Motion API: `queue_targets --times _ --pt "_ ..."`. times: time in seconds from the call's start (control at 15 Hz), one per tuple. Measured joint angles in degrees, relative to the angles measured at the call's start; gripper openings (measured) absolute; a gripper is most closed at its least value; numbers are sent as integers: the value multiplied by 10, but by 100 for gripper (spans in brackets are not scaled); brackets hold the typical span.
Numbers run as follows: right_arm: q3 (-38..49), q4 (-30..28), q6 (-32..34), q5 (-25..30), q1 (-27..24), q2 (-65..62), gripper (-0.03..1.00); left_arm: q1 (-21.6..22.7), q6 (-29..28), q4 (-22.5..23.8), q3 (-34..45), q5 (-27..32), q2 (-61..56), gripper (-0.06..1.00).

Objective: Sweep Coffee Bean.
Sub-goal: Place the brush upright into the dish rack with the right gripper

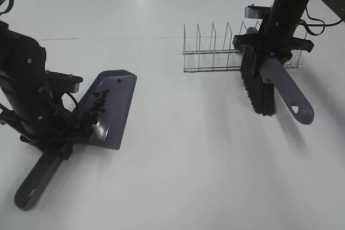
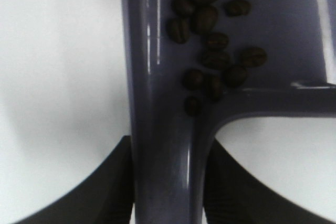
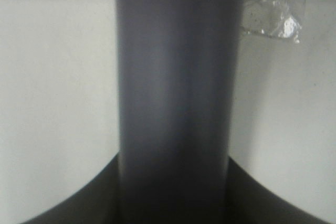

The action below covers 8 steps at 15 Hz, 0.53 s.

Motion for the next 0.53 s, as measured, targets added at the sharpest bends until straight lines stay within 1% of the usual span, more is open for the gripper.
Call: queue_targets --times 0.33,0.53 --pt "-66 11 -1 0 -5 32 29 0 0 0 0 0 0 33" --pt "-124 12 3 -1 -5 60 29 0 0 0 0 0 0 33"
